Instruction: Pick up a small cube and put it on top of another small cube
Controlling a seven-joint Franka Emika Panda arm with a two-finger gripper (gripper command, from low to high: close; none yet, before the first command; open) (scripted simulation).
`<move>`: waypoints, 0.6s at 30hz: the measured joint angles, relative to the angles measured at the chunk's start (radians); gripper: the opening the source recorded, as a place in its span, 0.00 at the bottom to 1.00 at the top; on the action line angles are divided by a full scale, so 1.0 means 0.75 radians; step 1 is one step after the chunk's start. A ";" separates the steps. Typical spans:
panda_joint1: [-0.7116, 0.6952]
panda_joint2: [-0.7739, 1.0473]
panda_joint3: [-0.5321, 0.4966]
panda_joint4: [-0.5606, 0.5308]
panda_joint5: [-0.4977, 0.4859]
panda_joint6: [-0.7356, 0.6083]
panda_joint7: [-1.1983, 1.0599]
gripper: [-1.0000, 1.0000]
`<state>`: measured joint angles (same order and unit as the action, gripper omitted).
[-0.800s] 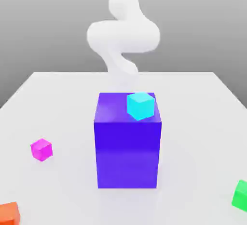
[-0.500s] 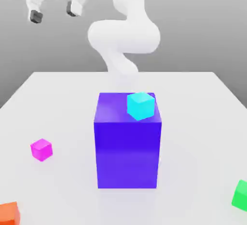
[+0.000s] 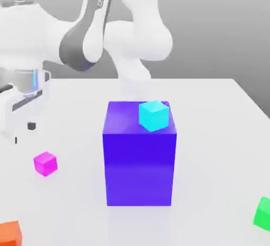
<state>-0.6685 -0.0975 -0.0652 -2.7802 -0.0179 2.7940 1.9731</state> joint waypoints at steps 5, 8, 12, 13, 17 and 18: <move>-0.120 0.190 -0.036 -0.086 0.049 0.138 0.196 0.50; -0.134 0.331 0.001 -0.068 0.106 0.251 0.172 0.50; -0.188 0.504 0.063 -0.036 0.136 0.392 0.150 0.00; -0.188 0.504 0.063 -0.036 0.136 0.392 0.150 0.00; -0.188 0.504 0.064 -0.036 0.135 0.395 0.151 0.00; -0.193 0.519 0.068 -0.033 0.136 0.407 0.150 0.00</move>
<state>-0.8130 0.2915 -0.0140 -2.8052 0.0842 3.0990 2.0854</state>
